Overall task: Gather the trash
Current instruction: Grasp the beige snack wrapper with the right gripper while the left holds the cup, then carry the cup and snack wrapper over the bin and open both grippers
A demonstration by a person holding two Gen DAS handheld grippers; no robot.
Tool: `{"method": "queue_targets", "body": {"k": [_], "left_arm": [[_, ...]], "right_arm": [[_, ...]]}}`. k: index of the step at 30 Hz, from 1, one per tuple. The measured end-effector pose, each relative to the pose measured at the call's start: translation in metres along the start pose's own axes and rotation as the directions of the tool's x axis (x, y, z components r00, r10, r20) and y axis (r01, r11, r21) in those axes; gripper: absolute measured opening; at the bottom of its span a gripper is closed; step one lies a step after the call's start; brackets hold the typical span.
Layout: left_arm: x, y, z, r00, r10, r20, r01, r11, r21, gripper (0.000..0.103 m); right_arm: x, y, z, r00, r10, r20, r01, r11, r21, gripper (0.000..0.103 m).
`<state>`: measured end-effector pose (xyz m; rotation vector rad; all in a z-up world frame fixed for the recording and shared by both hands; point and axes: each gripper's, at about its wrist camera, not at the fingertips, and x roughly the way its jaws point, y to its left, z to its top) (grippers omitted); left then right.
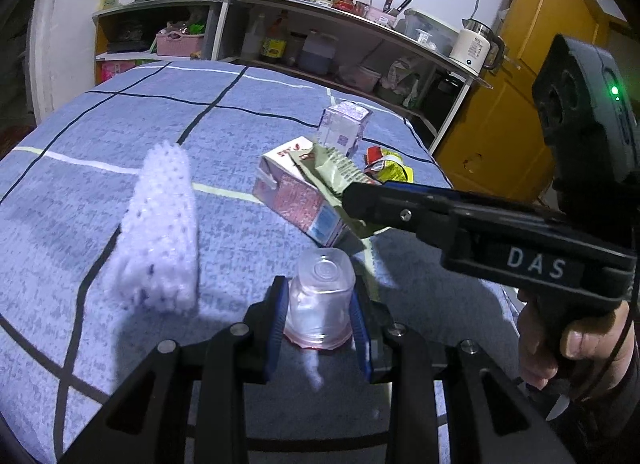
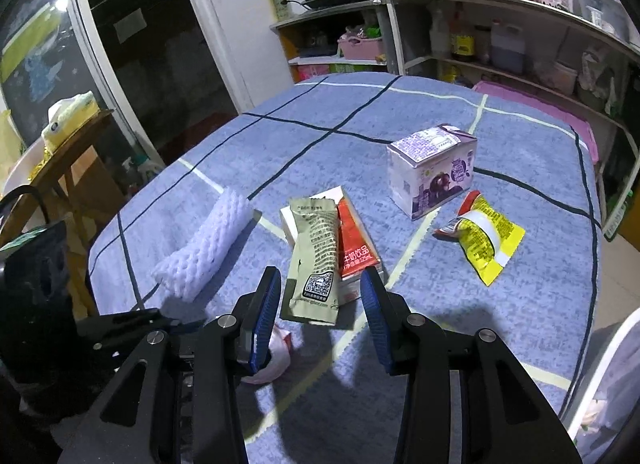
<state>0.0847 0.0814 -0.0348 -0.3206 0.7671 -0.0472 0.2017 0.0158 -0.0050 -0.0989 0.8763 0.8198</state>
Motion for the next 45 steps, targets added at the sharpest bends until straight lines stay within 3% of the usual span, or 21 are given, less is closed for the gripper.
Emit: {"method": "queue_targets", "body": {"k": [4,22,45], "left_arm": [[-0.003,0.004,0.0,1.0,0.004,0.003,-0.004,1.0,-0.005,0.032],[-0.025,-0.005,-0.003,0.999,0.014,0.036,-0.014,1.0,0.013,0.032],[-0.034,-0.088,0.001,0.994,-0.102,0.029,0.097,0.984,0.151,0.032]], "right_arm": [[0.0,0.001,-0.001,1.0,-0.016,-0.006,0.016,1.0,-0.012,0.024],[-0.053,0.0,-0.024,0.996,-0.059,0.073,0.057,0.998,0.026,0.022],[-0.162,-0.052,-0.098,0.961,-0.224,0.164,0.182,0.954,0.238,0.022]]}}
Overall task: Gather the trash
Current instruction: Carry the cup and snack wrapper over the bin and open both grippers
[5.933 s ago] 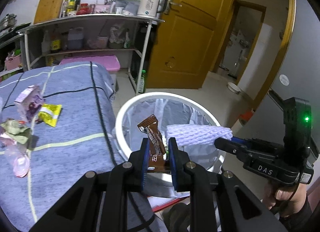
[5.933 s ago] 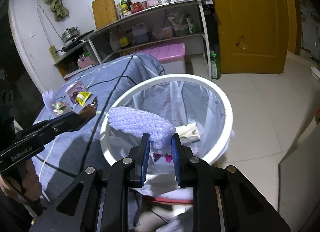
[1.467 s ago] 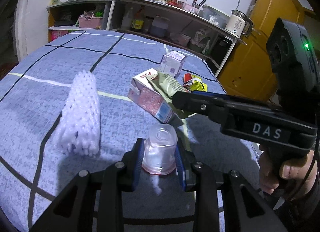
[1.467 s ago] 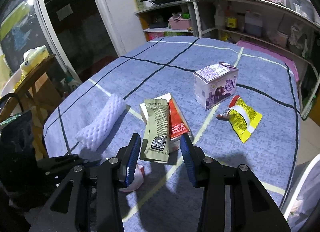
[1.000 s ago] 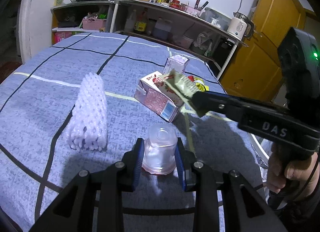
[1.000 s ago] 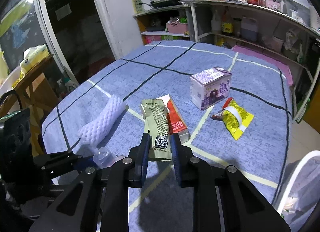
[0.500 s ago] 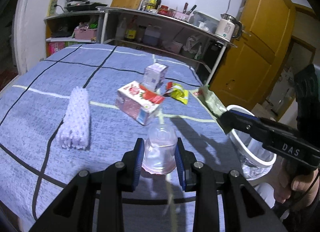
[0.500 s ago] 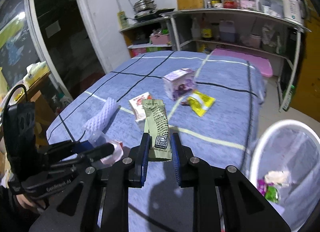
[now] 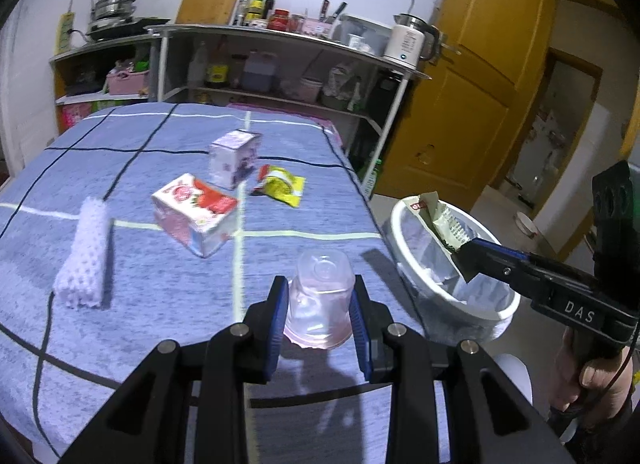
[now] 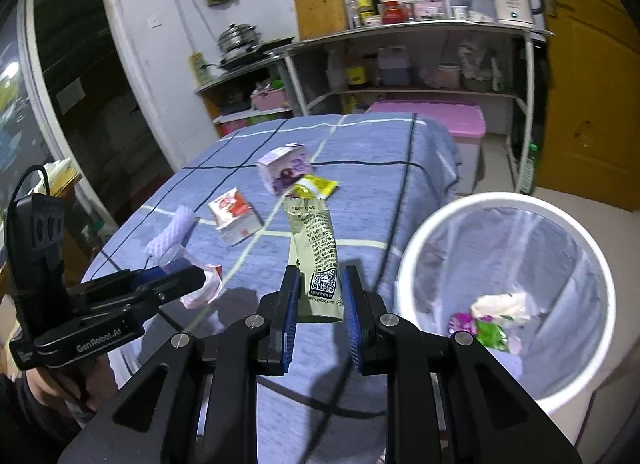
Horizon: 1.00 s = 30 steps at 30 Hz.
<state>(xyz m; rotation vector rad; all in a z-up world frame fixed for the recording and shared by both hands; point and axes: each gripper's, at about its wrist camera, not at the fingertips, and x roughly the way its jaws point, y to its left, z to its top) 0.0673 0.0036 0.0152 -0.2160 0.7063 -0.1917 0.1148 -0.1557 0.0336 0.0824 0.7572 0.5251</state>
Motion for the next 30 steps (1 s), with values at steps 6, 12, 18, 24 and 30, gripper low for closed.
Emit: {"method": "queue_targets", "body": {"k": [6,12,18,24,30], "left_arm": [[0.011,-0.022,0.005,0.999,-0.036,-0.014,0.037,0.998,0.043,0.032],[0.024,-0.047,0.01,0.997,-0.078,-0.025,0.08,0.993,0.082,0.032],[0.043,-0.075,0.015,0.991,-0.123,-0.05,0.128,0.984,0.12,0.032],[0.061,-0.098,0.018,0.984,-0.162,-0.079,0.172,0.974,0.149,0.032],[0.083,-0.115,0.018,0.976,-0.182,-0.123,0.201,0.965,0.167,0.032]], "right_arm": [[-0.015,-0.021,-0.006,0.999,-0.038,0.021,0.037,0.998,0.041,0.022],[-0.025,-0.044,-0.012,0.997,-0.076,0.027,0.074,0.994,0.08,0.022],[-0.034,-0.071,-0.021,0.993,-0.121,0.017,0.117,0.985,0.13,0.022],[-0.039,-0.092,-0.029,0.987,-0.158,0.003,0.155,0.973,0.17,0.022],[-0.039,-0.109,-0.036,0.983,-0.184,-0.018,0.184,0.962,0.202,0.022]]}}
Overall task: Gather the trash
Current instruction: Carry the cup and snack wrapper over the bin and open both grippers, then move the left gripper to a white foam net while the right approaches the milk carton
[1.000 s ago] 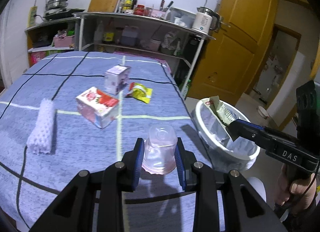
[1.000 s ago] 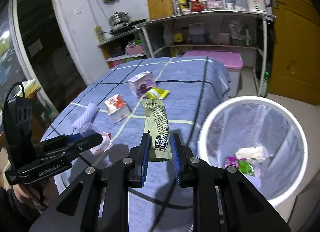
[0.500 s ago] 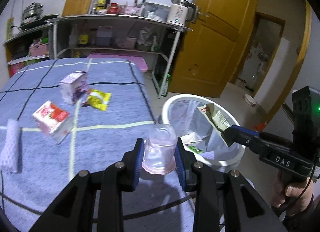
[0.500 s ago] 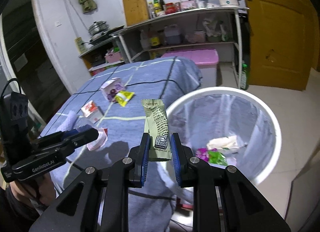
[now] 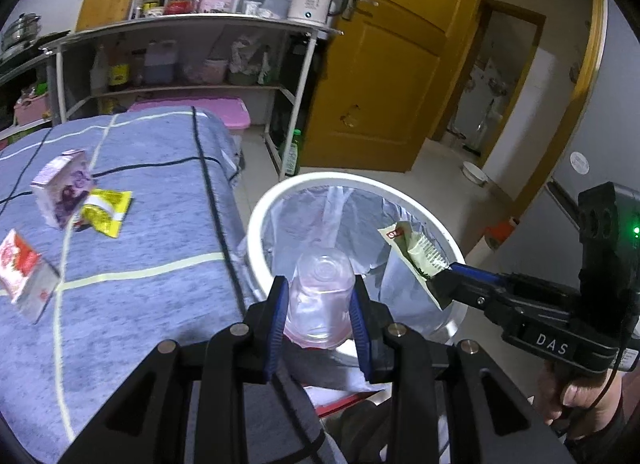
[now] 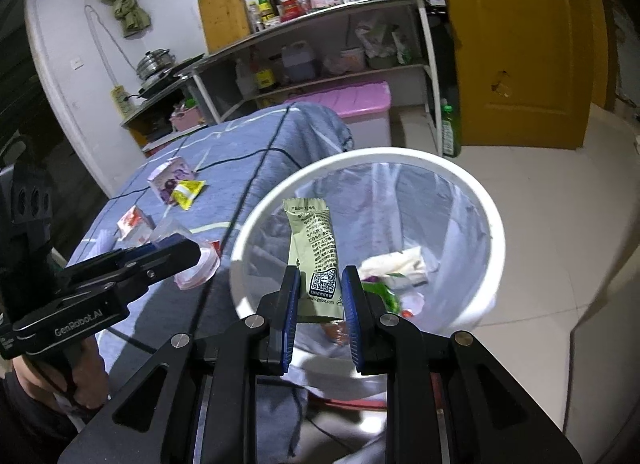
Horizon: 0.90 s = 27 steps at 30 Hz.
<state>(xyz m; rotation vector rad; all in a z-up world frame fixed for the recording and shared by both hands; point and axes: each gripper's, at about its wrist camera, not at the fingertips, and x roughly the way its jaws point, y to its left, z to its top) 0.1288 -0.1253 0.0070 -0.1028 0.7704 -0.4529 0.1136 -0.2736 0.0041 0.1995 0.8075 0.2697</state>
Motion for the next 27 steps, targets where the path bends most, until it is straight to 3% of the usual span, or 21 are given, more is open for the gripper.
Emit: {"method": "queue_targets", "body": {"k": [16,20,27], "left_arm": [[0.034,-0.017,0.003,0.997,-0.032,-0.066,0.034,0.999,0.029,0.032],[0.037,-0.017,0.004,0.997,-0.034,-0.071,0.036,0.999,0.021,0.042],[0.032,-0.012,0.004,0.998,-0.034,-0.06,0.035,0.999,0.008,0.044]], "right_arm": [[0.014,-0.026,-0.003,0.998,-0.033,-0.051,0.035,0.999,0.039,0.023],[0.014,-0.027,-0.002,0.998,-0.043,-0.048,0.045,0.998,0.041,0.023],[0.014,-0.026,0.0,0.998,-0.046,-0.036,0.048,0.998,0.043,0.024]]}}
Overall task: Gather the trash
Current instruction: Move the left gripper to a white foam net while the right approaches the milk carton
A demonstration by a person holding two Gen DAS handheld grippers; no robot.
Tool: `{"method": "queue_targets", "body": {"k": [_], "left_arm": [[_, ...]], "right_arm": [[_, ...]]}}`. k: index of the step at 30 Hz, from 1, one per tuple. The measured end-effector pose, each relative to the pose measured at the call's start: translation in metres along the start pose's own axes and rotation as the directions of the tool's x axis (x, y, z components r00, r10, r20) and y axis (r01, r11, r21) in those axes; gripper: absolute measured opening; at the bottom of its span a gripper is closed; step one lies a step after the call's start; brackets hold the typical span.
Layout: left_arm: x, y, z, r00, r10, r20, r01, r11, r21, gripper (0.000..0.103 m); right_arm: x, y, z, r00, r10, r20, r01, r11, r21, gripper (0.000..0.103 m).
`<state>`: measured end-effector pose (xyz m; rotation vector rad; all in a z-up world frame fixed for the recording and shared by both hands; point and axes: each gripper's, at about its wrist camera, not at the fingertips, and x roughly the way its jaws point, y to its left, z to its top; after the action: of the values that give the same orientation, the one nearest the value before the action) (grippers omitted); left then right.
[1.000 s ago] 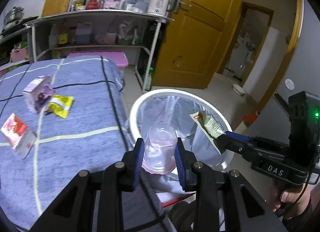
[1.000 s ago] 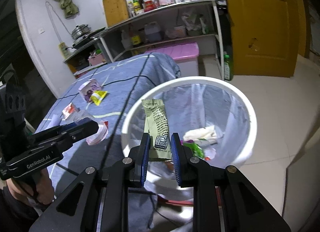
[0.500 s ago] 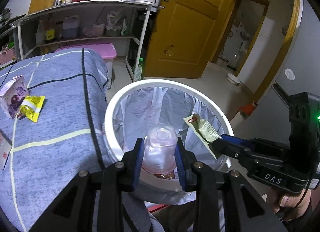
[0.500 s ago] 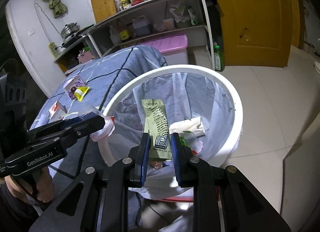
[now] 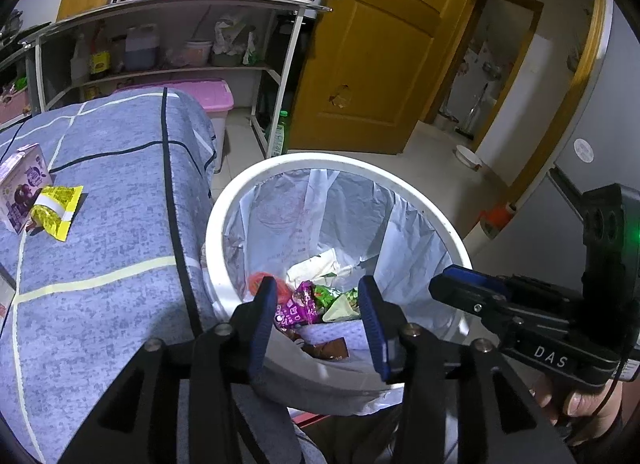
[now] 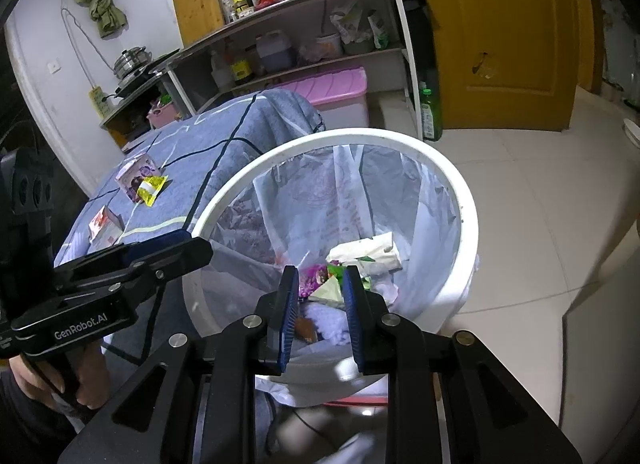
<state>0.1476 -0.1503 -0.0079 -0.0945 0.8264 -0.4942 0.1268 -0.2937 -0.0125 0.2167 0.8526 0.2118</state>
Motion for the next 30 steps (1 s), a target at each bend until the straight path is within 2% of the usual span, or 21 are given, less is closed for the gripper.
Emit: {"method": "queue_targets", "body": {"k": [12,26,30], "left_arm": [[-0.034,0.011,-0.007,0.998,0.021,0.065,-0.02,1.0,-0.014,0.044],[-0.071,0.049,-0.034,0.989,0.118,0.093,-0.11,0.99,-0.087,0.044],[-0.083,0.063,-0.042,0.982,0.161,0.103,-0.148,0.982,-0.118,0.044]], "right_arm": [[-0.018,0.021,0.003,0.999,0.03,0.042,-0.028,0.999,-0.038,0.024],[-0.016,0.07,-0.005,0.991,0.129,0.028,-0.125,0.986,-0.114,0.025],[-0.012,0.085,-0.007,0.987,0.162,0.012,-0.159,0.978,-0.137,0.033]]}}
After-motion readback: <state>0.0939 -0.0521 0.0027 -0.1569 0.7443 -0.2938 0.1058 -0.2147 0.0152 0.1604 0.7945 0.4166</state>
